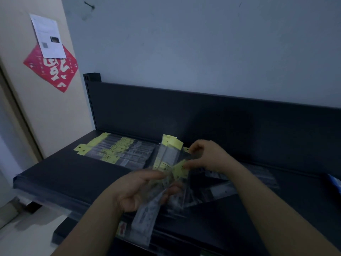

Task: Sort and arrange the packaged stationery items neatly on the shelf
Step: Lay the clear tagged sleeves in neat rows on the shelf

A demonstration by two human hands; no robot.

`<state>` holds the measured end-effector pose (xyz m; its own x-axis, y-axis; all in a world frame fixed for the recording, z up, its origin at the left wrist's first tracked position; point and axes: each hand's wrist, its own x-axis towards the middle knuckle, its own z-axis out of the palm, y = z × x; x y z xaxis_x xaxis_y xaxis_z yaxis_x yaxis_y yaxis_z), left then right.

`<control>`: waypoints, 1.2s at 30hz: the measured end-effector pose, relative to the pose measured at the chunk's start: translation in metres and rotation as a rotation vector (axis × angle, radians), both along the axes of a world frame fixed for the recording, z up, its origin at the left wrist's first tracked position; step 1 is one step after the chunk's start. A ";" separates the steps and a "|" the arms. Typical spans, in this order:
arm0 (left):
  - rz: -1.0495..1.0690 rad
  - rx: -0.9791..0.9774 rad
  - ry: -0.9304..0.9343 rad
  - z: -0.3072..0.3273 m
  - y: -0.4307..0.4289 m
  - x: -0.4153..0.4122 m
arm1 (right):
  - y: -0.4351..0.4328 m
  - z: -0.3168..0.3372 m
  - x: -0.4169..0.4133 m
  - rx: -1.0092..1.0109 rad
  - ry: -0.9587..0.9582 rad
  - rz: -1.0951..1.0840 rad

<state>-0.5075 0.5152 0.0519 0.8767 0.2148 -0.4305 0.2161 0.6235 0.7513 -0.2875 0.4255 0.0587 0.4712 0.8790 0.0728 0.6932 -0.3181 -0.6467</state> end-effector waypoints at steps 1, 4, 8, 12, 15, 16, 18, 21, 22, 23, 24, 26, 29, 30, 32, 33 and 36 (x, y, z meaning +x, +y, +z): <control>0.049 -0.006 -0.004 -0.002 0.000 -0.001 | 0.002 -0.007 0.000 0.045 -0.023 -0.092; 0.209 -0.031 -0.011 -0.010 0.009 -0.006 | 0.004 -0.024 -0.003 -0.061 0.023 -0.262; 0.260 -0.030 0.020 -0.012 0.014 -0.009 | 0.012 -0.039 -0.023 -0.322 0.070 -0.279; 0.324 -0.030 0.053 -0.017 0.013 -0.005 | 0.016 -0.034 -0.032 -0.302 0.248 -0.299; 0.380 -0.021 0.062 -0.020 0.012 -0.003 | 0.009 -0.028 -0.031 -0.331 0.371 -0.278; 0.400 -0.022 0.061 -0.021 0.012 -0.003 | 0.008 -0.026 -0.030 -0.336 0.379 -0.272; 0.414 -0.033 0.053 -0.020 0.011 -0.005 | 0.005 -0.025 -0.028 -0.289 0.416 -0.271; 0.409 -0.058 0.031 -0.018 0.012 -0.005 | -0.002 -0.020 -0.023 -0.067 0.602 -0.299; 0.399 -0.049 0.028 -0.018 0.012 -0.003 | -0.005 -0.018 -0.025 0.010 0.691 -0.272; 0.382 -0.030 0.024 -0.017 0.010 -0.001 | -0.006 -0.015 -0.029 0.050 0.761 -0.215; 0.355 0.003 0.023 -0.016 0.008 0.001 | -0.006 -0.013 -0.034 0.054 0.804 -0.140; 0.305 0.099 0.008 -0.013 0.001 0.004 | -0.002 -0.011 -0.048 0.018 0.837 0.016; 0.385 0.254 0.013 -0.013 -0.003 0.003 | 0.010 -0.011 -0.059 0.004 0.699 0.065; 0.433 0.286 0.029 -0.014 -0.001 -0.001 | 0.014 -0.013 -0.058 0.024 0.560 0.025; 0.500 0.298 0.045 -0.015 0.007 -0.010 | 0.023 -0.017 -0.054 0.051 0.199 -0.016; 0.526 0.285 0.048 -0.015 0.012 -0.014 | 0.028 -0.018 -0.054 0.026 0.060 0.035; 0.571 0.235 0.014 -0.017 0.022 -0.025 | 0.035 -0.025 -0.061 -0.119 -0.148 0.300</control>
